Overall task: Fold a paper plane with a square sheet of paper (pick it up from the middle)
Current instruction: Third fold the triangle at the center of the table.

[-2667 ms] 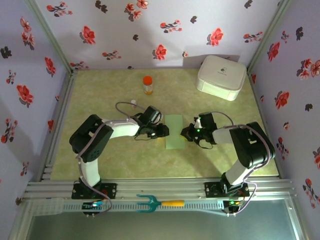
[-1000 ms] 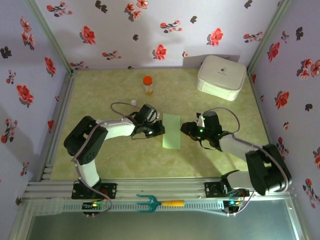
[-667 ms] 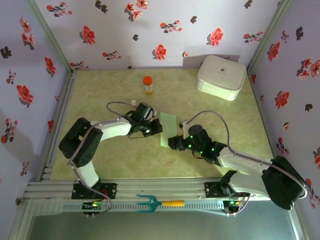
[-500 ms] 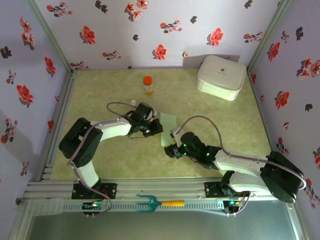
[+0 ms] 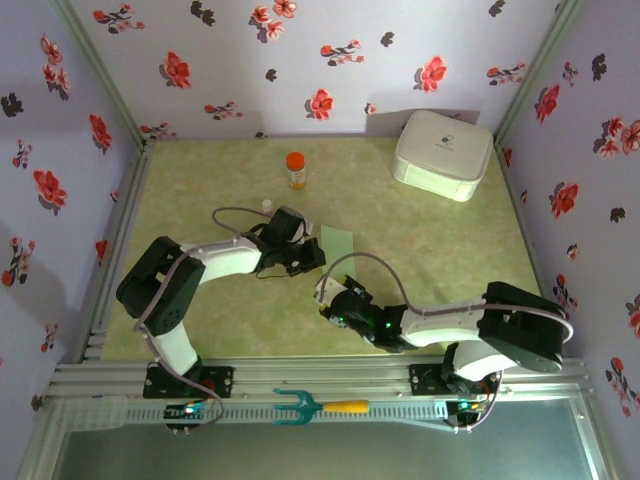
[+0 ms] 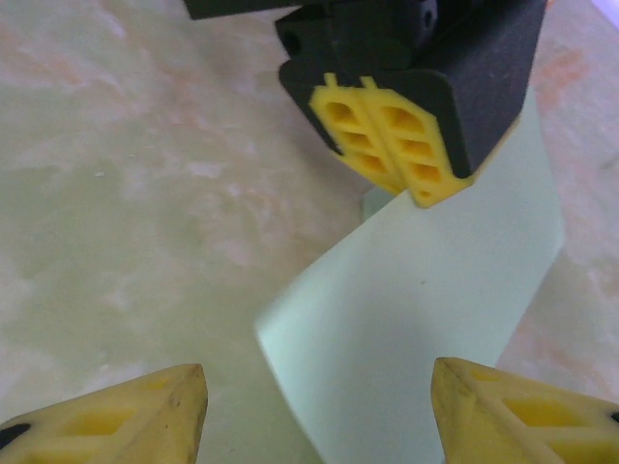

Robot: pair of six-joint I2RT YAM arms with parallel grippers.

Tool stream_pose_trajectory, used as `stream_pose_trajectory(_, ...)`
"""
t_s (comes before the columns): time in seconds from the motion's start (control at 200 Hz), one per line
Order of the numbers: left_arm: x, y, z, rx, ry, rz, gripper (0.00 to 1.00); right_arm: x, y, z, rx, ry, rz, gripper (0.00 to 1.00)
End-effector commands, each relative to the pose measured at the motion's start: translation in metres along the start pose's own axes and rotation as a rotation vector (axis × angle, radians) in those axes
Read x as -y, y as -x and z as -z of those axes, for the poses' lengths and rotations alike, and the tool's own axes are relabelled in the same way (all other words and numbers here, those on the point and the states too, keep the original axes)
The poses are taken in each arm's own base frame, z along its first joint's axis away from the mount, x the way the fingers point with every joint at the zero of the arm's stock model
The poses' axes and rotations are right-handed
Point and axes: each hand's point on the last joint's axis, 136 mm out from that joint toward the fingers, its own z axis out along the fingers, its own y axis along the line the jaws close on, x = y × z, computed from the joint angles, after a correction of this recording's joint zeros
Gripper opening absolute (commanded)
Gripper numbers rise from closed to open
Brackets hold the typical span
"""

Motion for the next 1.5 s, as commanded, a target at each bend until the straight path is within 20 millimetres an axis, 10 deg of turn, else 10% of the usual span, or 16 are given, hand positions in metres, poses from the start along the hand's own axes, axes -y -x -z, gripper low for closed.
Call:
stream_pose_trajectory(0.0,0.007,0.002,0.007,0.011,-0.037,0.007,0.0,0.012,0.02,-0.005,0.052,-0.095,0.013,0.63)
stream_pose_trajectory(1.495,0.004,0.002,0.007,0.015,-0.017,0.01,0.04,0.01,0.014,0.0,0.009,-0.063,-0.06,0.05)
